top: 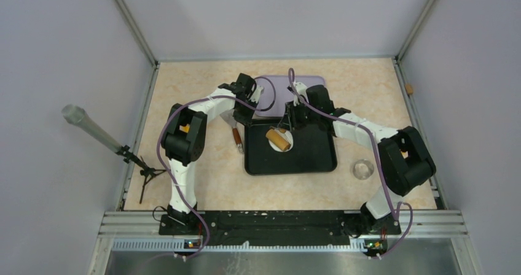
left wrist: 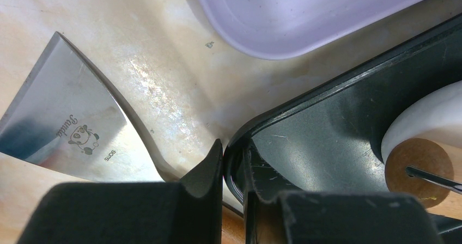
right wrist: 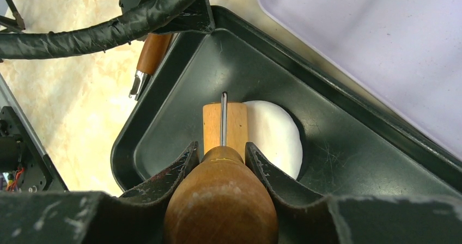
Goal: Roll out the dumpling wrappers from the dough
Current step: Flatten out the dough on the work surface.
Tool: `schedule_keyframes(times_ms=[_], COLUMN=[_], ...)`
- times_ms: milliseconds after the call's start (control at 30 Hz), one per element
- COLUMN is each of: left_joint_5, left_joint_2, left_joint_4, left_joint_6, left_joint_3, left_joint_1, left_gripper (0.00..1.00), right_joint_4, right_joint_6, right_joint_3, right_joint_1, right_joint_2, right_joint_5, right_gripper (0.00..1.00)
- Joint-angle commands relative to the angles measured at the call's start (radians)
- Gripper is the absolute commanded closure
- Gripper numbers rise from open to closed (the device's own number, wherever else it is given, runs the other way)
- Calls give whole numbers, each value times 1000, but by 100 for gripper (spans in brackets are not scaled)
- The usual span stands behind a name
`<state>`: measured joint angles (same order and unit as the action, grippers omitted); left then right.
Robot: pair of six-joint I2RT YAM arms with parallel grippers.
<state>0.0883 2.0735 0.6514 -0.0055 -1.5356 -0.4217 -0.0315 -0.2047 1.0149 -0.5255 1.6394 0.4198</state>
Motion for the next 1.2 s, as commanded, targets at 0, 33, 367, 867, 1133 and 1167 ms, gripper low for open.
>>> schedule_keyframes(times_ms=[0, 33, 367, 867, 1133, 1167], left_joint_5=[-63, -64, -63, -61, -61, -61], left_joint_2=[40, 40, 40, 40, 40, 39], left_joint_4=[-48, -48, -48, -48, -48, -49], left_joint_6=[-17, -17, -16, -16, -16, -16], left_joint_3=[-2, -3, -1, -1, -1, -1], left_joint_1=[-3, -2, -3, -3, -3, -3], left_gripper=[100, 100, 100, 100, 100, 100], right_joint_4=[-149, -149, -145, -131, -134, -134], right_joint_6=[70, 70, 77, 95, 97, 97], right_joint_3=[-65, -65, -71, -92, -99, -99], right_joint_1=[-28, -30, -39, -59, -61, -62], right_joint_2=[82, 84, 81, 64, 66, 65], right_joint_5=[-74, -72, -62, -56, -34, -31], right_gripper=[100, 100, 100, 100, 100, 100])
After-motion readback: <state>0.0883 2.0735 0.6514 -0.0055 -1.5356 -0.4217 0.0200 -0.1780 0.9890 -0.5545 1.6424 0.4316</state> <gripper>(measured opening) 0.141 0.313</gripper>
